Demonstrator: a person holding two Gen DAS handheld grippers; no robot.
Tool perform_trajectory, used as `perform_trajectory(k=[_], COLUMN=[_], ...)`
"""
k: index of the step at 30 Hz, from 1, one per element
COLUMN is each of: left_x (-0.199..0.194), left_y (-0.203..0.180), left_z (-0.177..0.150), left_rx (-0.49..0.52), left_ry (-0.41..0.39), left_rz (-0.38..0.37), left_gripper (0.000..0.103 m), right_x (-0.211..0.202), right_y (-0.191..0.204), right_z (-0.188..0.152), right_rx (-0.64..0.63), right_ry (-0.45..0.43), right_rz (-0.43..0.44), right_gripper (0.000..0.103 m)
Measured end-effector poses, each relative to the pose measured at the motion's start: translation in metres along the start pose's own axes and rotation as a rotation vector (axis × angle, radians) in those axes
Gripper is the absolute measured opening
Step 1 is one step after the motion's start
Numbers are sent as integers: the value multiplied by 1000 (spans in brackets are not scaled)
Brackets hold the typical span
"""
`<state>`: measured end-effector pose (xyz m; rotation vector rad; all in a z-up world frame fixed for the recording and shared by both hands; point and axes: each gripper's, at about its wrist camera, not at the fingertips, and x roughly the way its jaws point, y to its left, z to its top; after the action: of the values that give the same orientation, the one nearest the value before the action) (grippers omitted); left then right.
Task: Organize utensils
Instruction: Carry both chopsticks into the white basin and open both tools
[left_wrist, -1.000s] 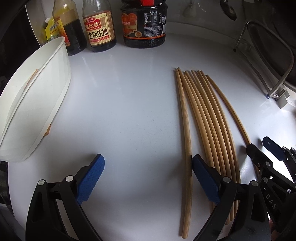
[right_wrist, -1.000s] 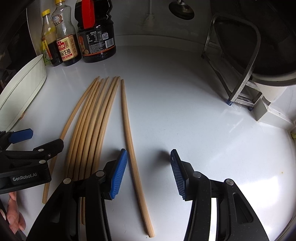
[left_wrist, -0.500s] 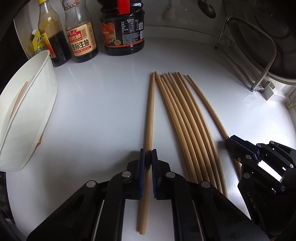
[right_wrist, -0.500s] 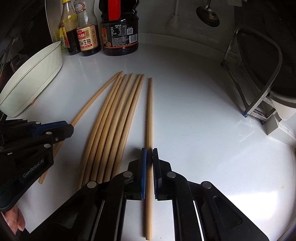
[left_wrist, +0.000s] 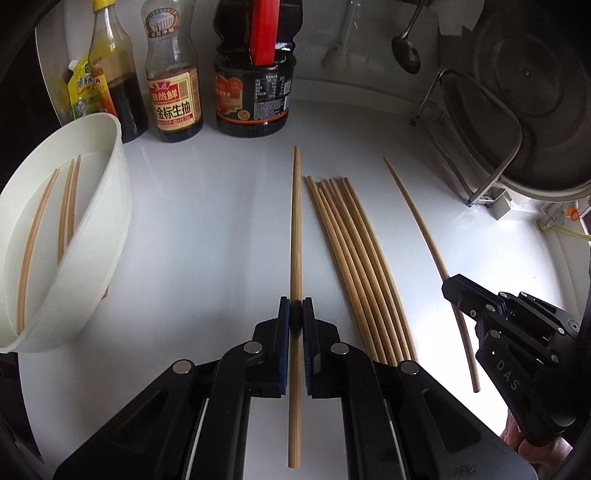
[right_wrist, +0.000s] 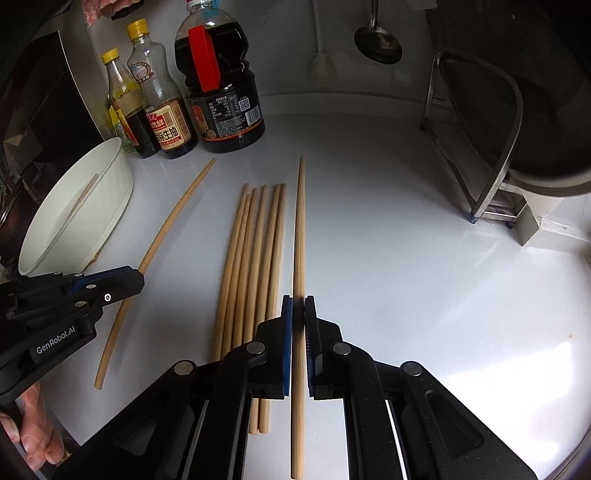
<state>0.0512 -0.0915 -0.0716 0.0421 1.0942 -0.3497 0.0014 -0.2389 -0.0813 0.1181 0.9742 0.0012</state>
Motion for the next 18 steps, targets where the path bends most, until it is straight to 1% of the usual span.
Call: perform_trajectory(k=[2,5,9,13,15,18], left_x=[-19,-46,-76,-92,-92,-89], left_y=[11,41,98,159,189,230], left_z=[7,19,30,39,44,48], left_rx=[-3,-30,-83,-128,-159,-198], left_ry=[-29,-72,-113,-129,-120,-98], left_rz=[-3,-1,58,131,163,190], left_gripper=[7,7,7,7,7,7], right_x=[-10,-24,-26,-13,-2,18], right_y=[12,35,83,148,181,224], right_z=[12,33,62,89,101,113], right_rx=[6,10,-10,-87,-123,-160], right_ry=[-20,-57,-89,-90,-75,-46], right_rz=[21,56,128,190,219,260], right_gripper=[6,6,6,6,6,6])
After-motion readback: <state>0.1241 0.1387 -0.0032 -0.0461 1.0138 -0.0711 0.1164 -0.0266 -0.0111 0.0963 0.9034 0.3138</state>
